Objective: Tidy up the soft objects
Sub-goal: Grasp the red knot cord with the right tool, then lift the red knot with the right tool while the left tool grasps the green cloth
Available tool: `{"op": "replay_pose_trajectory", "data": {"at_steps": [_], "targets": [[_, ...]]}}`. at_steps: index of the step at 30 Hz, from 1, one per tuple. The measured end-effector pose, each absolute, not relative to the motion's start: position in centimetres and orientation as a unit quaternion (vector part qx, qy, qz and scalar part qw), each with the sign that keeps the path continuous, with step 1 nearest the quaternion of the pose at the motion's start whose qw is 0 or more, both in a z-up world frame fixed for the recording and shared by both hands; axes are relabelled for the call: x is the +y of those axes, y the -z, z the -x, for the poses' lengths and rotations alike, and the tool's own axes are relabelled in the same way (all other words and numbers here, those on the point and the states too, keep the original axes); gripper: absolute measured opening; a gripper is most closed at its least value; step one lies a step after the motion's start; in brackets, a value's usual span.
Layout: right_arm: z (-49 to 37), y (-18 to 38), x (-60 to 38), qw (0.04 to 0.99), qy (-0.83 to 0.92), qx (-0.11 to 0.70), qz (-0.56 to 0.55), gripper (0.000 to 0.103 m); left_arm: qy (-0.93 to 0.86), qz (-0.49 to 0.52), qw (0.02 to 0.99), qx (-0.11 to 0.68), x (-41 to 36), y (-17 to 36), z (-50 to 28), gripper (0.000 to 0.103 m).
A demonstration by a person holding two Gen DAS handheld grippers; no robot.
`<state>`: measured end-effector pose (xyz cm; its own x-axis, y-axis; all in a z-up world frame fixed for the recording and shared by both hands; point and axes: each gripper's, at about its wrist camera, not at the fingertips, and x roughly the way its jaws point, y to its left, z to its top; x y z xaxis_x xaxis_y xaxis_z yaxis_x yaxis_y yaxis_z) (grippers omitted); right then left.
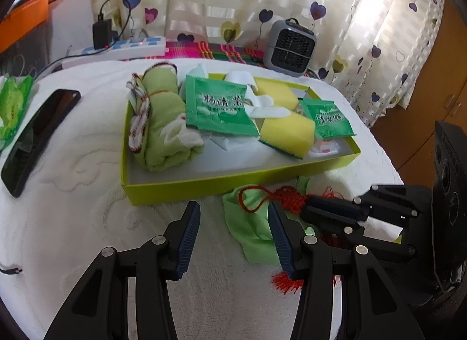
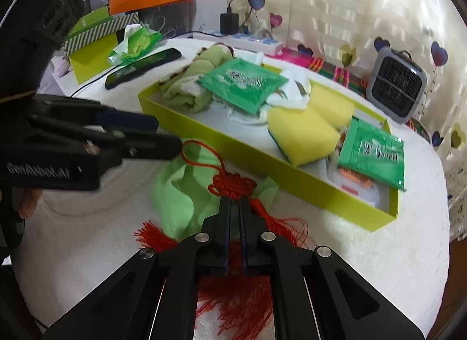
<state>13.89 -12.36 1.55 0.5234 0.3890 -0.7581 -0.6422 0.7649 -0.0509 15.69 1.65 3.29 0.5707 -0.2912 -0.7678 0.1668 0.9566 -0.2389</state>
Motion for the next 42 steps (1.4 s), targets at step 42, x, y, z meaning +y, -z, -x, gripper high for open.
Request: {"op": "replay_pose_trajectory", "data": {"at_steps": [42], "targets": [[-15.4,-1.5,-12.4,0.864,-0.301,0.388,0.113,0.022,0.141,0.082,0.866,0.473,1.1,-1.5,-15.2,0.048]]}}
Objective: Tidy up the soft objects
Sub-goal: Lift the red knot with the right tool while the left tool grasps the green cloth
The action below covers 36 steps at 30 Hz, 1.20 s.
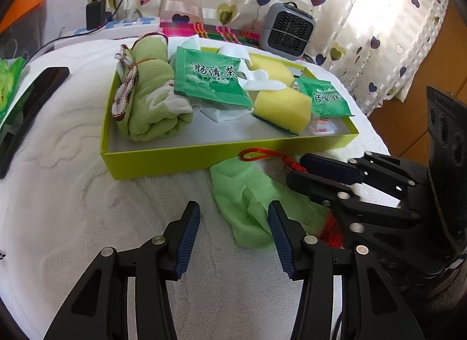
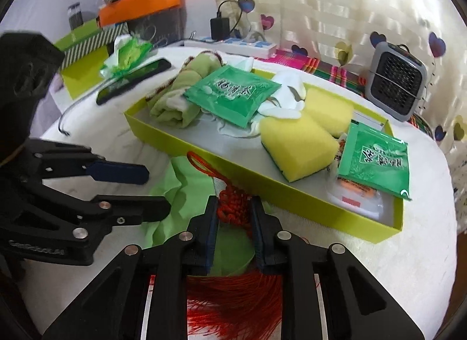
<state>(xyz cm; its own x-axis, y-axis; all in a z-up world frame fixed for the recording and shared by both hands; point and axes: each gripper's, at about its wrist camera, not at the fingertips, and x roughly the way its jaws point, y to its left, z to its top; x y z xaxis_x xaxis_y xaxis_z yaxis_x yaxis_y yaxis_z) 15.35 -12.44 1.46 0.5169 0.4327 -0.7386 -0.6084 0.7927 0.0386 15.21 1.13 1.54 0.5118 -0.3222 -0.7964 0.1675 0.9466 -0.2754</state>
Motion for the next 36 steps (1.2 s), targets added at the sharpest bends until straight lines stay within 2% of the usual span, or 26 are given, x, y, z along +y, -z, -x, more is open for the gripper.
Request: {"op": "replay_pose_trajectory", "data": {"at_steps": [11,17,20,22,36], "targets": [[-14.1,-3.8,-17.3,0.873,-0.321,0.366,-0.019,0.022,0.136,0.08,0.865,0.477,0.6,-1.7,-15.4,0.049],[-12.8,-5.2,-20.2,0.891,-0.301,0.334,-0.055,0.022,0.168,0.096,0.853,0.485,-0.6,-1.7,-15.5,0.055],[-12.2,-6.0,-21.5,0.899,-0.29,0.322,-0.064,0.022,0.167,0.075,0.854,0.487,-1.8,-1.7,-15.5,0.06],[-11.9,-6.4,-22.3,0.905,-0.279,0.313,-0.068,0.014,0.172,0.074,0.853,0.488,-2.4,-1.8,-15.6,0.06],[-9.8,-7.2,-26.5,0.921,-0.246,0.287,-0.093,0.014,0.114,-0.055,0.873,0.47,-6.1,-1.1,-15.2,0.061]]}}
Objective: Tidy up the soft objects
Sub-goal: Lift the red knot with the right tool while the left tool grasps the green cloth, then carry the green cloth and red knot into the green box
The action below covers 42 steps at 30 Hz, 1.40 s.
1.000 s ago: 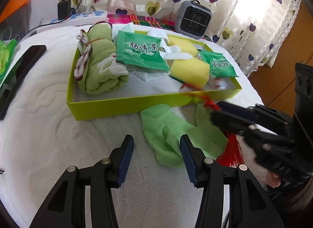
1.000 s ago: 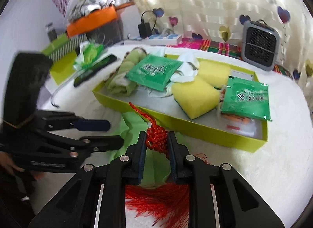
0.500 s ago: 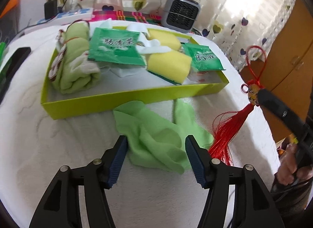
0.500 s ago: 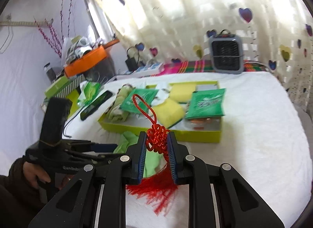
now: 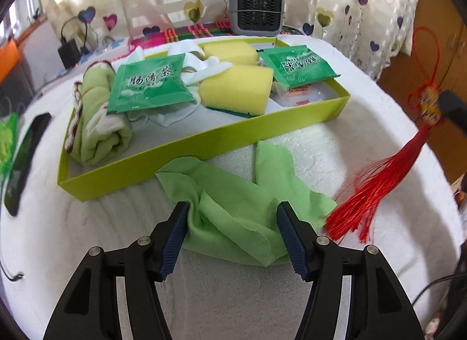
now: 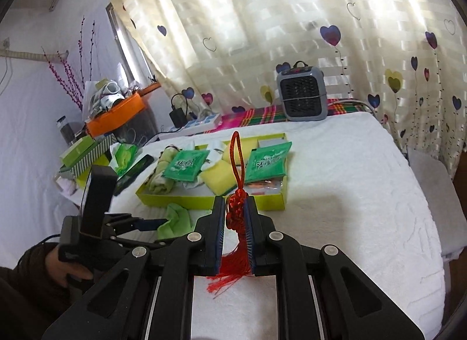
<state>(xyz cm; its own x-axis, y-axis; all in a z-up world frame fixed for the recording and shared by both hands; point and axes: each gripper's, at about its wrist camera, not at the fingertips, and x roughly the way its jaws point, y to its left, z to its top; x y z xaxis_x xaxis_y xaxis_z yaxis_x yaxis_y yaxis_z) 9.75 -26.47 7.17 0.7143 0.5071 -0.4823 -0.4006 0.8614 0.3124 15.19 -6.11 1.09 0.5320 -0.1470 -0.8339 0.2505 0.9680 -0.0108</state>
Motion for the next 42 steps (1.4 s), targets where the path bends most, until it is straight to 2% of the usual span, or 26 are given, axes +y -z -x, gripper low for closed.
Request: {"op": "replay_pose_trajectory", "data": {"at_steps": [5,7,11,13,14,27,42], "targets": [[-9.1,-7.5,-26.7,0.923,-0.25,0.278,-0.09,0.014,0.109,-0.06,0.875,0.467,-6.1,-1.1,-14.9,0.059],[-9.0,-7.4,-26.7,0.923,-0.249,0.278,-0.09,0.014,0.106,-0.06,0.877,0.464,-6.0,-1.2,-14.7,0.049],[-8.9,-7.3,-26.9,0.923,-0.248,0.278,-0.095,0.014,0.103,-0.055,0.881,0.459,-5.8,-1.4,-14.6,0.036],[-8.8,-7.3,-27.0,0.922,-0.249,0.279,-0.098,0.014,0.103,-0.044,0.883,0.456,-5.4,-1.5,-14.6,0.019],[-8.7,-7.2,-27.1,0.922,-0.249,0.279,-0.099,0.014,0.103,-0.036,0.884,0.455,-5.2,-1.6,-14.5,0.017],[-8.4,-7.3,-27.3,0.924,-0.244,0.277,-0.1,0.014,0.112,-0.006,0.888,0.445,-4.5,-2.4,-13.9,0.011],[-7.8,-10.2,-26.2,0.933,-0.249,0.245,-0.091,0.014,0.133,0.004,0.915,0.381,-3.8,-7.6,-12.3,0.011]]}}
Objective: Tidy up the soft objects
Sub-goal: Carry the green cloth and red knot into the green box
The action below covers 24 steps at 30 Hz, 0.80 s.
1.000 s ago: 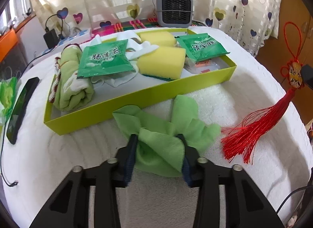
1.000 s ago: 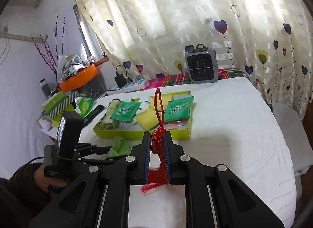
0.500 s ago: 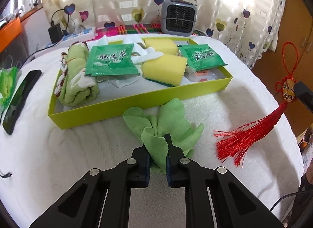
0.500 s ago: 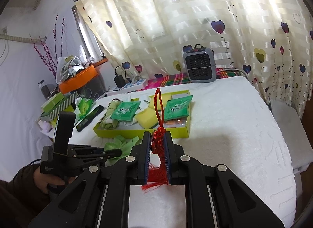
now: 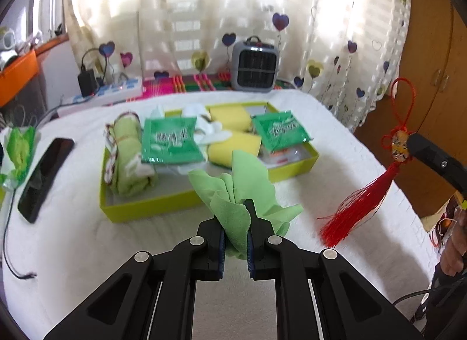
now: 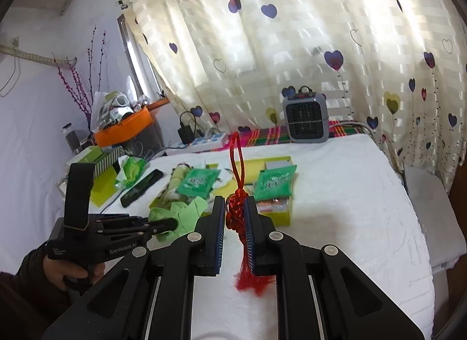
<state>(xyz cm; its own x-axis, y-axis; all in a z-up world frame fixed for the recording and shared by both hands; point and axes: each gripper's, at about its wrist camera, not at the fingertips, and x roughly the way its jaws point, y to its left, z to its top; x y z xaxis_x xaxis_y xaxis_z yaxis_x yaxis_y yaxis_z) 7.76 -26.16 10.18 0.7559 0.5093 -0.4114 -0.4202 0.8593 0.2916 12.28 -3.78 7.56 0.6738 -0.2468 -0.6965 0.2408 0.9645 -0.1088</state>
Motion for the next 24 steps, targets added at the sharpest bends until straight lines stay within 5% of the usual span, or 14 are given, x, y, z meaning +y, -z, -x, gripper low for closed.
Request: {"op": "replay_pose_trajectory", "data": {"at_steps": [24], "targets": [[-11.6,-13.1,-22.8,0.936,-0.261,0.227,-0.069,0.014,0.13,0.008,0.928,0.348,-1.8,-10.7,-15.0,0.011]]}}
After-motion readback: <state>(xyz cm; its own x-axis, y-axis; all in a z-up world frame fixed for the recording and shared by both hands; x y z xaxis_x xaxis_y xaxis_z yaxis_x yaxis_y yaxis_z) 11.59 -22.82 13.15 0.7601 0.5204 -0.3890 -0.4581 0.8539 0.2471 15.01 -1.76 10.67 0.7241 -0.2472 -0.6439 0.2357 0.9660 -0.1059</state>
